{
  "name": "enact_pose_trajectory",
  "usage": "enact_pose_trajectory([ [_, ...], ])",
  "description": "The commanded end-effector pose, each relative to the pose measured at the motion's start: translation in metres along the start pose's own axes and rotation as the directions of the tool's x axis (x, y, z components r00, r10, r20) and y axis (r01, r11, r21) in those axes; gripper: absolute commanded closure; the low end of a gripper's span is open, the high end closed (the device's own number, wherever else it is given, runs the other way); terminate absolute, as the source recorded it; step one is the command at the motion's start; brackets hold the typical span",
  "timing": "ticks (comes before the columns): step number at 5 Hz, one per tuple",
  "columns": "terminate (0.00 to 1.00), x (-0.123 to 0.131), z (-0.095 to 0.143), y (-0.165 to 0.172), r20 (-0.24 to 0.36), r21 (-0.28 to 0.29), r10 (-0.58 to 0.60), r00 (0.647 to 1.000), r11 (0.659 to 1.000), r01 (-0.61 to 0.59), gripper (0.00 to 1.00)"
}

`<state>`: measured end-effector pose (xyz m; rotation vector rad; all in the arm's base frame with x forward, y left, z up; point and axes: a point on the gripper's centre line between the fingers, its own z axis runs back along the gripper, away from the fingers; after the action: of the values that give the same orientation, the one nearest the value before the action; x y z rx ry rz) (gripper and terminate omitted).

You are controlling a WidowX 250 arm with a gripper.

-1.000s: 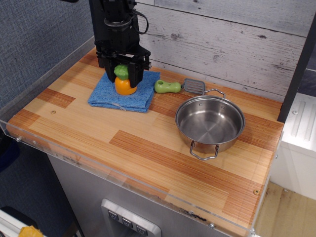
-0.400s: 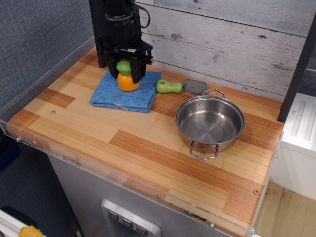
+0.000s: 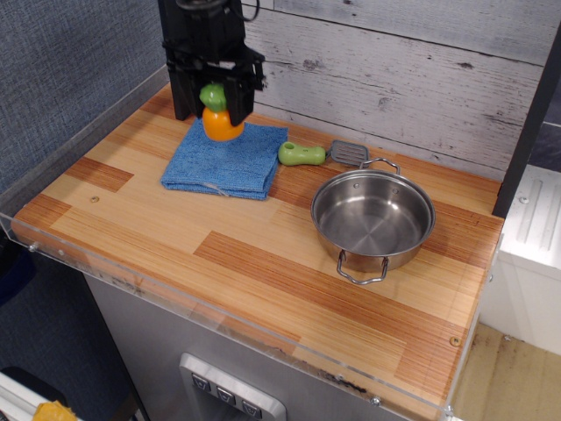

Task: Pick up the salt cellar from above the blue cloth placed it on table surface

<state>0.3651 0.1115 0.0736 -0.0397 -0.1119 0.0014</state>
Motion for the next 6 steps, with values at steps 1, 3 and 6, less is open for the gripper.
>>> enact_pose_trajectory([
  [1,0.0,-0.007,0.047,-0.012,0.078,0.014,-0.074,0.994,0.997,0.073,1.0],
  [3,0.0,-0.033,0.048,-0.013,0.069,0.015,-0.23,0.971,0.973,0.229,1.0],
  [6,0.0,-0.09,0.04,-0.03,0.043,-0.025,-0.411,0.91,0.911,0.412,1.0],
])
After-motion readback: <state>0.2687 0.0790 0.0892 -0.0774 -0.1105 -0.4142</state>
